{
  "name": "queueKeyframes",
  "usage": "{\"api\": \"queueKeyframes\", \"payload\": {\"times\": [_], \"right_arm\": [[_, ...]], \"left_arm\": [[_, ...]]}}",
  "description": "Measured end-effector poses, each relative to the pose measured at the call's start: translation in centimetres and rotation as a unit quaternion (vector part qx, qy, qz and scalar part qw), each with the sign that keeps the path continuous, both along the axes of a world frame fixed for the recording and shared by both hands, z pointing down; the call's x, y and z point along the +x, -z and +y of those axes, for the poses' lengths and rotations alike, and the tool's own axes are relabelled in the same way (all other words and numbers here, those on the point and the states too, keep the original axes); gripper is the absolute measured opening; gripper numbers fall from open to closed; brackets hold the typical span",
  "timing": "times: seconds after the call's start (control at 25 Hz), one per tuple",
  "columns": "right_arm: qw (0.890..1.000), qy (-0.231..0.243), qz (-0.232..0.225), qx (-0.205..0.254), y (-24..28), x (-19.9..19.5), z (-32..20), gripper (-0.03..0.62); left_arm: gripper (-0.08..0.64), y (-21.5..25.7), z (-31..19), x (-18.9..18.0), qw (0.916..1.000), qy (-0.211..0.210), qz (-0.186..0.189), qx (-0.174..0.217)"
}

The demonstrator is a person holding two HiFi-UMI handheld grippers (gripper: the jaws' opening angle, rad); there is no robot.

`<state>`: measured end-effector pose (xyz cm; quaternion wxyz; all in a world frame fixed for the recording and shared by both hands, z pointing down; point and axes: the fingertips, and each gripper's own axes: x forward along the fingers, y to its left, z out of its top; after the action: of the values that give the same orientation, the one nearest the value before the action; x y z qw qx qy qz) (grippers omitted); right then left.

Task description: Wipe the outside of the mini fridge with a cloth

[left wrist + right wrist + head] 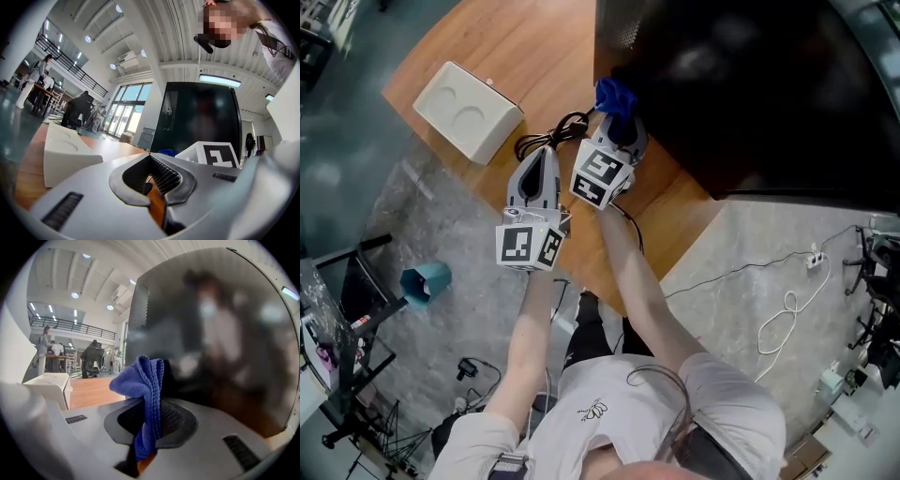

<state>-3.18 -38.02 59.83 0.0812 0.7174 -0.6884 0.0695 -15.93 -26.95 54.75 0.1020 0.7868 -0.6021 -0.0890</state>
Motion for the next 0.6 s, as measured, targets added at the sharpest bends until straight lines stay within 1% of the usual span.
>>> {"api": "queueKeyframes", "payload": {"times": [0.32, 0.6], "right_arm": [[0.999, -0.037, 0.005, 0.003, 0.5, 4.7, 3.7, 0.069], [0.997, -0.076, 0.018, 0.004, 1.2, 10.4, 8.2, 0.069]], "left_arm": [[0.005, 0.6, 1.9, 2.8, 0.9997, -0.023, 0.004, 0.002], [0.005, 1.6, 4.1, 5.5, 0.9992, -0.039, 0.009, 0.005]]}}
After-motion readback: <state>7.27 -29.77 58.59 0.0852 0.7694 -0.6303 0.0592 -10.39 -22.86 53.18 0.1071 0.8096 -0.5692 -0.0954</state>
